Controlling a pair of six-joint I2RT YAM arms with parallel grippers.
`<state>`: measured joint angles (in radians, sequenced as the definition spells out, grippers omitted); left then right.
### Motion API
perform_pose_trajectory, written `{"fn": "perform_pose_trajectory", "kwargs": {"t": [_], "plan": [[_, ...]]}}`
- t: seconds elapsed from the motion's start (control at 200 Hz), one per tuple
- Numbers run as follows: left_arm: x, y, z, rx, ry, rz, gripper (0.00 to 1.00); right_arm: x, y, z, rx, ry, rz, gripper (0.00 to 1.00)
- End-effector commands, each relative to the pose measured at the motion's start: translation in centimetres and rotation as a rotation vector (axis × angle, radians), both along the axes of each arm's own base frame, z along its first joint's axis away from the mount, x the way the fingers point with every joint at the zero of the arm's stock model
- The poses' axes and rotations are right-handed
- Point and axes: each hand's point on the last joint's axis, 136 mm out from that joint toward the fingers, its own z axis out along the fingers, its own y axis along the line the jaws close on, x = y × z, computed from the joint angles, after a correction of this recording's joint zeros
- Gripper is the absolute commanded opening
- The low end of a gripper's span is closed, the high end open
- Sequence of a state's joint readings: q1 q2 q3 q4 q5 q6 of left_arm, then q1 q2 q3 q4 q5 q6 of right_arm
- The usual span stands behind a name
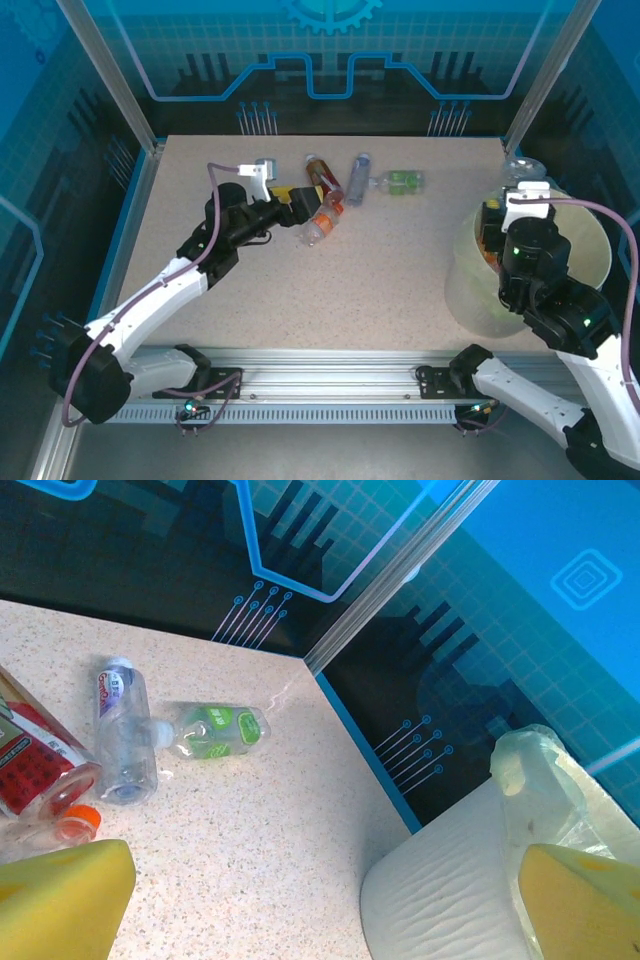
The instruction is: Put the plastic bottles in the bin
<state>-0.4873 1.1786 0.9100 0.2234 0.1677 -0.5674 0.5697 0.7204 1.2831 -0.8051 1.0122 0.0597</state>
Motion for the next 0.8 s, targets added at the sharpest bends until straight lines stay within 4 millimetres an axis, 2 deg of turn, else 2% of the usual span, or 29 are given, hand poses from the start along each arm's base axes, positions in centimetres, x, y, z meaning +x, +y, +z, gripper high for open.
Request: {"fn": "perform_pose_trajectory", "kwargs": {"t": [0.0, 0.15, 0.28, 0.355, 0.445, 0.58, 0.79], "plan": [[0.9, -0.2, 1.3, 0.019, -0.021, 0.011, 0.99, -1.5, -4.5, 1.3, -0.168, -0.003, -0.253, 0.48], [1.6, -0.7, 0.7, -0.005, 0.021, 0.008, 0.99, -1.1, -6.0, 1.5, -0.127, -0.065, -0.258, 0.48], [1.8, -0.8, -0.3, -0.001, 0.056, 0.015, 0.99, -0.7, -8.0, -0.2, -0.096, -0.033, -0.320, 0.49], [1.9, -0.5, -0.8, 0.013, 0.067, 0.033, 0.99, -0.2, -8.9, -1.8, -0.063, 0.013, -0.348, 0.55], [2.2, -0.1, -1.3, 0.030, 0.081, 0.056, 0.99, 0.6, -9.8, -3.8, -0.016, 0.085, -0.370, 0.67], [2.4, 0.0, -1.9, 0.047, 0.099, 0.073, 0.99, 2.2, -9.5, -5.8, 0.047, 0.166, -0.328, 0.87], [2.8, 0.4, -3.0, 0.076, 0.127, 0.101, 0.99, 2.8, -7.4, -5.3, 0.115, 0.131, -0.205, 1.00]]}}
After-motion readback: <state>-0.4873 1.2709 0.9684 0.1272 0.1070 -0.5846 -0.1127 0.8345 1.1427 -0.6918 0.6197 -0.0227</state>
